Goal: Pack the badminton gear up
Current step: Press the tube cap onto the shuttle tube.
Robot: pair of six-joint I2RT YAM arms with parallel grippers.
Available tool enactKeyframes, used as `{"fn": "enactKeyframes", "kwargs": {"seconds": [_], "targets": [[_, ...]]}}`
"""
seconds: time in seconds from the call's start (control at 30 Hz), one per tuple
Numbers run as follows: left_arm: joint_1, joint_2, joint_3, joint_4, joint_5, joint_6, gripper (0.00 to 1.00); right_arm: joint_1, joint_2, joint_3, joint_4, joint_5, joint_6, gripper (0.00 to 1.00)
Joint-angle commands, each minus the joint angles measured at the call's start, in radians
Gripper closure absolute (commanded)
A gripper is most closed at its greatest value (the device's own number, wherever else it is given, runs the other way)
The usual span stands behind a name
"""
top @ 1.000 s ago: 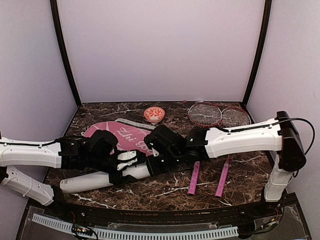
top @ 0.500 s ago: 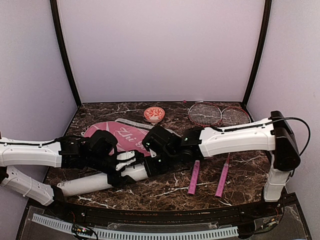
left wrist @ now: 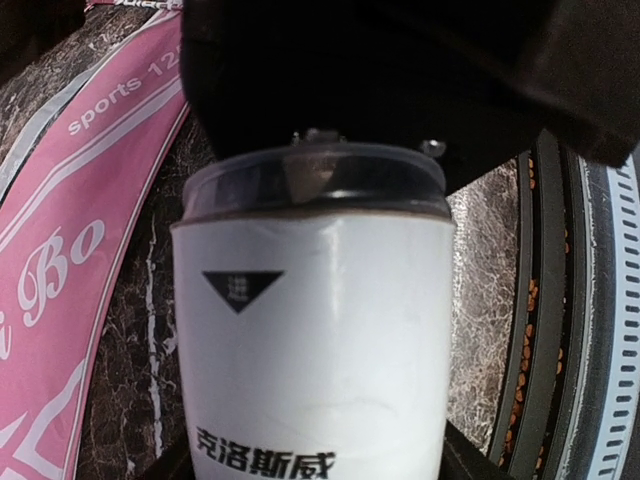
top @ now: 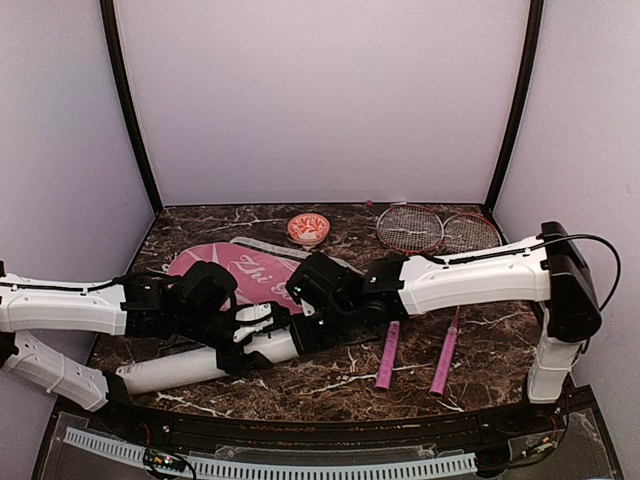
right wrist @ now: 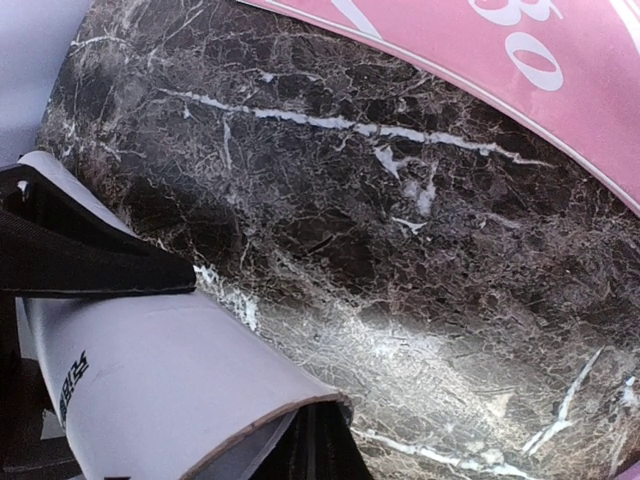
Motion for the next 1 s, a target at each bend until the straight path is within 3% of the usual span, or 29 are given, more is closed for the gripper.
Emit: {"fn": "enactKeyframes", "kwargs": {"seconds": [0.0,0.3,0.53,0.77,0.97], "targets": [[-0.032,0.006,0.048,0.226,0.037,0.028,0.37,0.035,-0.086,-0.014,0.215,0.007,0.000,0.92],[-0.031,-0.019,0.042,0.212,-0.017,0.049,0.37,0.003,-0.242,-0.119,0.048,0.119,0.009,0.83],[-0.031,-0.024,0.042,0.214,-0.024,0.045,0.37,-0.024,-0.353,-0.200,0.035,0.150,0.034,0.79],[-0.032,-0.030,0.040,0.219,-0.024,0.041,0.37,-0.051,-0.463,-0.365,0.223,0.062,0.064,0.73],[-0.032,-0.039,0.037,0.223,-0.017,0.040,0.37,-0.057,-0.572,-0.505,0.508,-0.051,0.055,0.54]]}}
